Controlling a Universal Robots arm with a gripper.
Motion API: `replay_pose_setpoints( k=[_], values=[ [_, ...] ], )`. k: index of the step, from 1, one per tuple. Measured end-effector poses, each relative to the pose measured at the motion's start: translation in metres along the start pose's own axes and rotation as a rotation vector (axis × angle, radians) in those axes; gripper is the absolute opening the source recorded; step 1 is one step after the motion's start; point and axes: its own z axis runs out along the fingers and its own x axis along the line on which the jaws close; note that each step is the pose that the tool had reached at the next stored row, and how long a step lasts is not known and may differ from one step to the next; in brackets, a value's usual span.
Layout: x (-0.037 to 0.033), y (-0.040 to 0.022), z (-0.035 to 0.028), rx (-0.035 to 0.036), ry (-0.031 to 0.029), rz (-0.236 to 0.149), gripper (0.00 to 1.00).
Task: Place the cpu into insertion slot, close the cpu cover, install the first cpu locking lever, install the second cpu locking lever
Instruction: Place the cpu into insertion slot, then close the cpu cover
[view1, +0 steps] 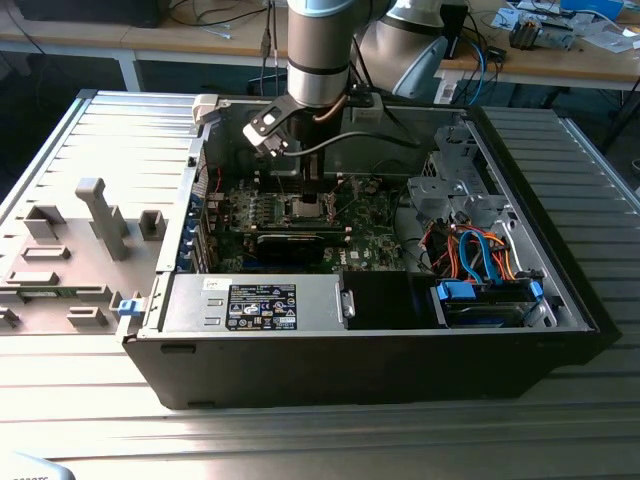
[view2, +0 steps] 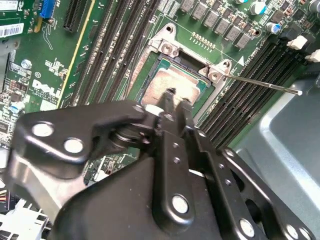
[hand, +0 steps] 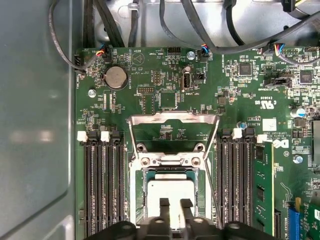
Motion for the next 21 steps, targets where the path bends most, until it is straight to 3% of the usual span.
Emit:
replay_pose_setpoints(
  k=[1, 7, 21],
  values=[
    [0.0000, 0.0002, 0.0000, 0.0000, -0.0001, -0.007, 0.11],
    [-0.0002, 0.0004, 0.0000, -0.0018, -0.0003, -0.115, 0.11],
    [-0.0005, 0.0004, 0.0000, -0.0020, -0.0002, -0.118, 0.11]
  ],
)
